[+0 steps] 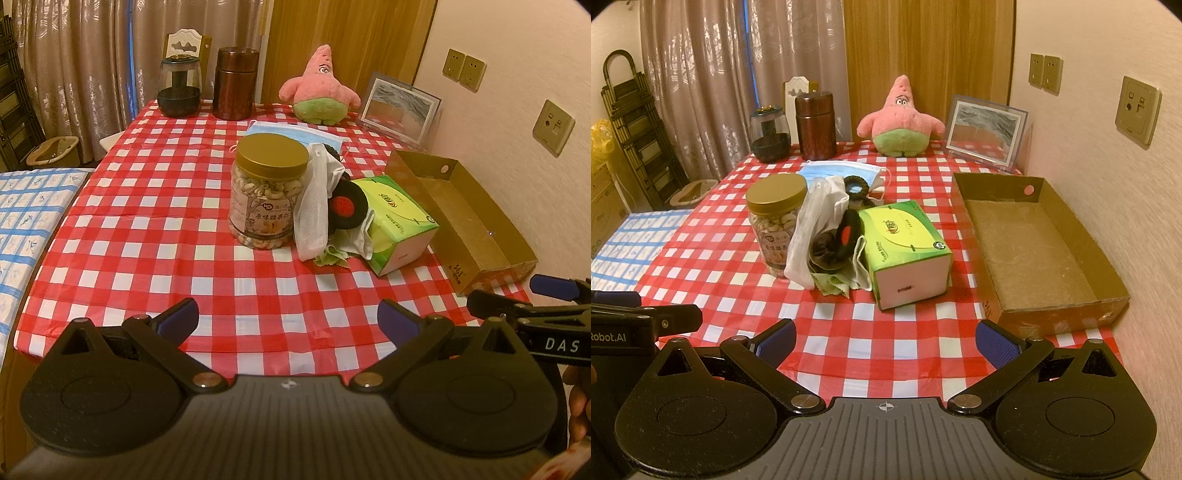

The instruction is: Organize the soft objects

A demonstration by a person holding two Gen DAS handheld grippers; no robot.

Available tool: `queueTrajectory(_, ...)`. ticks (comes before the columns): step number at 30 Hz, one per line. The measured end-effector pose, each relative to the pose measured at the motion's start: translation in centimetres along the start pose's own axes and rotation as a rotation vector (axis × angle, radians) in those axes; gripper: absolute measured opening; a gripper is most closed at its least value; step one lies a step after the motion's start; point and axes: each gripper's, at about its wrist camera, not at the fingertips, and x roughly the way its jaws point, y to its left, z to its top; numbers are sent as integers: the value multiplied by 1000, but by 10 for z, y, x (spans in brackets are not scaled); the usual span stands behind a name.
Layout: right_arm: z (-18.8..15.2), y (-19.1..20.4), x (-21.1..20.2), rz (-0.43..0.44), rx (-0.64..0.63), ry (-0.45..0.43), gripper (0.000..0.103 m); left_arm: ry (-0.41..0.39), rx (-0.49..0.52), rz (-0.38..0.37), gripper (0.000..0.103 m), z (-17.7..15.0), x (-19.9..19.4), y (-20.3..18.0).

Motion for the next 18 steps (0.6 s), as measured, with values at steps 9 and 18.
queueTrajectory(9, 1, 0, -1, 0, 0, -1, 103, -1, 0, 0, 103, 0, 0, 0)
queueTrajectory(18, 6, 1, -4, -1, 0, -2, 103, -3, 0, 0, 103, 2, -2, -1)
